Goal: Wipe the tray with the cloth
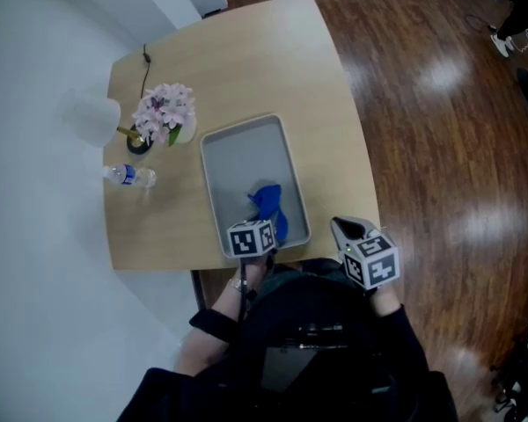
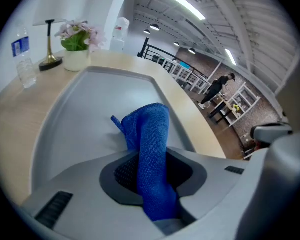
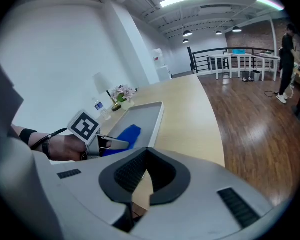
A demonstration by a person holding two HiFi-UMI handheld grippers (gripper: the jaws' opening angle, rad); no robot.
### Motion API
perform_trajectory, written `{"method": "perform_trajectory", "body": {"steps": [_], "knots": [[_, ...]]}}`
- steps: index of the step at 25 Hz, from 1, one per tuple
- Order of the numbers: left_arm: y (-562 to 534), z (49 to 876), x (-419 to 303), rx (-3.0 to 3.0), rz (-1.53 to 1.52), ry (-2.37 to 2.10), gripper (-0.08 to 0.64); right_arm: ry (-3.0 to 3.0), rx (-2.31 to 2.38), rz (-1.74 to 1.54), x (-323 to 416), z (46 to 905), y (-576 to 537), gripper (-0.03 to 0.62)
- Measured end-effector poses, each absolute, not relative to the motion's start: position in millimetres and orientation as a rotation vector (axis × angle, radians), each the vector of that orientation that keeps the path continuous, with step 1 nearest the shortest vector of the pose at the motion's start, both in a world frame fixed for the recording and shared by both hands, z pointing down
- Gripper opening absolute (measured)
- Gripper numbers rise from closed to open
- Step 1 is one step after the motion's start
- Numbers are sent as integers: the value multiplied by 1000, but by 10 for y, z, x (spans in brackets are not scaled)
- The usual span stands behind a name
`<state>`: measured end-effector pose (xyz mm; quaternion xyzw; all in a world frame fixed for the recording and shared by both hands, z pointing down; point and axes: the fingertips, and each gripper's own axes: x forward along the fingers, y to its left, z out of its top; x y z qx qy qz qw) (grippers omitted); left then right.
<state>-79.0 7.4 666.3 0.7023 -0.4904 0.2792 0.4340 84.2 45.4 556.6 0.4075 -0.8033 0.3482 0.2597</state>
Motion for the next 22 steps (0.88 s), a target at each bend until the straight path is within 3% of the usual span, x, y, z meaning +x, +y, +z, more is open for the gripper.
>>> {"method": "perform_trajectory", "body": {"steps": [5,14,22], "knots": [[9,6664,-194,1816,684,-1124,120,-2166,1115,948,890,5574,512,5],[15,6653,-88,1852,670,-1098,120,-2165,1118,942,940,5541,527,5],[182,6323,-771,1903,715,-1215,118,-2177,1059,931,781,5563,531,5]]}}
